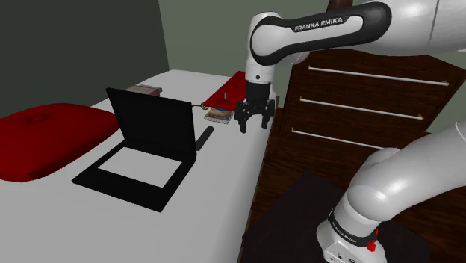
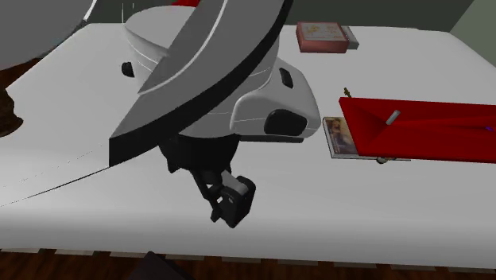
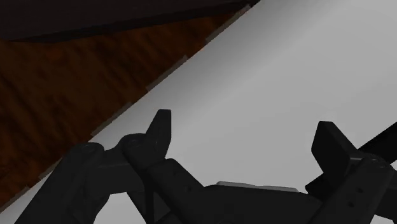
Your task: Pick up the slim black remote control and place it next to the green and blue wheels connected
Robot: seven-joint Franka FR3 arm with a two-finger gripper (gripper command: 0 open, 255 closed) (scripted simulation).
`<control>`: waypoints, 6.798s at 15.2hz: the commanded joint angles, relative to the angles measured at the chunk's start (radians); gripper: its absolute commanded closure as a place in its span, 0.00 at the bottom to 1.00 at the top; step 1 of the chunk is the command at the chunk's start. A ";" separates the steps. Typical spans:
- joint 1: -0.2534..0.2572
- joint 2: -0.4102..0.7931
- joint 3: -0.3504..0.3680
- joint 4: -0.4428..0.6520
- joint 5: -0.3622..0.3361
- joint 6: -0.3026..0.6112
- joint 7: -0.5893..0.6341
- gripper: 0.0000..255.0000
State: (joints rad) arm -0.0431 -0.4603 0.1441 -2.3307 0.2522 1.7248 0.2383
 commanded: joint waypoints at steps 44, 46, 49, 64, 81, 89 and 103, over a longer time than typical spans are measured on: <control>0.007 0.981 0.028 0.674 -0.093 0.386 0.863 1.00; 0.007 0.974 0.029 0.666 -0.092 0.387 0.864 1.00; 0.007 0.970 0.029 0.661 -0.091 0.387 0.865 1.00; 0.002 0.906 0.030 0.754 -0.093 0.233 0.888 1.00; 0.000 0.864 0.033 0.919 -0.096 0.029 0.923 1.00; -0.015 0.854 0.028 0.990 -0.096 -0.054 0.917 1.00; -0.220 0.813 -0.068 0.947 -0.083 -0.110 0.626 1.00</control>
State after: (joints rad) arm -0.2479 0.3470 0.0840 -1.4007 0.1696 1.6302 0.8861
